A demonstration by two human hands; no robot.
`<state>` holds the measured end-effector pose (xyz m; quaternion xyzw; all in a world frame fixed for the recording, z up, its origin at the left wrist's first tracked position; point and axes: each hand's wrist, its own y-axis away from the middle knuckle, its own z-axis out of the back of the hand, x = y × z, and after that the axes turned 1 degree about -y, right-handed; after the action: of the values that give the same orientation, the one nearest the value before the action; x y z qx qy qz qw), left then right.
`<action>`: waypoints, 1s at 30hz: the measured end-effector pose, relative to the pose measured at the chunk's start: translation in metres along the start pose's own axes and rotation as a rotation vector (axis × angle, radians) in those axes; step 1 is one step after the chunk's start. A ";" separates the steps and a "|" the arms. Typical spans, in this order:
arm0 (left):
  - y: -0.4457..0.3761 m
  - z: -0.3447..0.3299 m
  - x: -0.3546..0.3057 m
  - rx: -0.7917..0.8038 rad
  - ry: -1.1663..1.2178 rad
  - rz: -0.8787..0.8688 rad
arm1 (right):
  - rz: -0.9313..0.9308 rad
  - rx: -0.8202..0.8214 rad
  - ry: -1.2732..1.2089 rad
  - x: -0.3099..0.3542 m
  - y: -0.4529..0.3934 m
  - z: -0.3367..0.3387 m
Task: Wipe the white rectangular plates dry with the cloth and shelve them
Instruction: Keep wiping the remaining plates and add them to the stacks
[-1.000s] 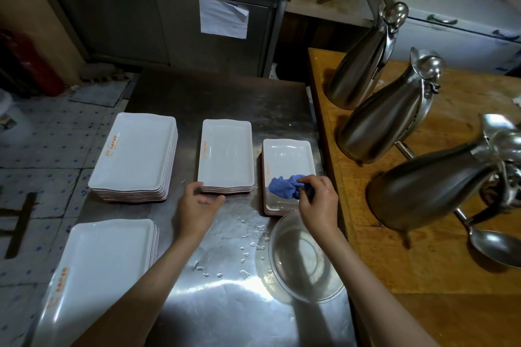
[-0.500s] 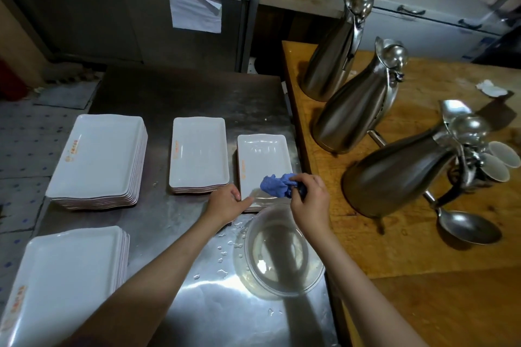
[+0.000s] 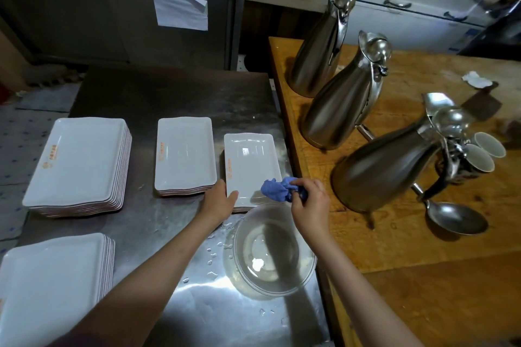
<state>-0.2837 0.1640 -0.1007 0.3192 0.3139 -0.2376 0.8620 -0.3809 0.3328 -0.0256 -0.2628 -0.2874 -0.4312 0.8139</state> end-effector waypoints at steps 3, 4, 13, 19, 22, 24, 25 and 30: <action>0.002 0.002 0.001 0.002 0.081 0.004 | -0.010 0.005 0.001 -0.001 -0.001 0.000; 0.004 0.003 0.000 0.007 0.102 0.003 | -0.013 0.012 0.004 -0.001 0.000 0.001; 0.006 0.013 0.001 0.089 0.200 -0.012 | -0.053 0.035 0.032 -0.006 0.000 0.001; 0.002 0.019 0.001 0.072 0.227 -0.021 | -0.060 0.007 0.014 -0.007 -0.005 0.001; -0.002 0.024 -0.002 0.049 0.247 -0.020 | -0.045 -0.015 0.012 -0.008 -0.008 0.002; -0.006 0.030 -0.002 0.045 0.256 -0.022 | -0.042 -0.031 0.007 -0.008 -0.011 0.003; -0.007 0.033 -0.002 0.046 0.256 -0.028 | -0.046 -0.037 0.003 -0.008 -0.013 0.004; 0.005 0.041 -0.010 0.106 0.376 -0.020 | -0.016 -0.080 -0.005 -0.002 -0.022 0.011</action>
<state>-0.2715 0.1409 -0.0672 0.3999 0.4597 -0.1988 0.7676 -0.4029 0.3303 -0.0157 -0.2936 -0.2741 -0.4483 0.7986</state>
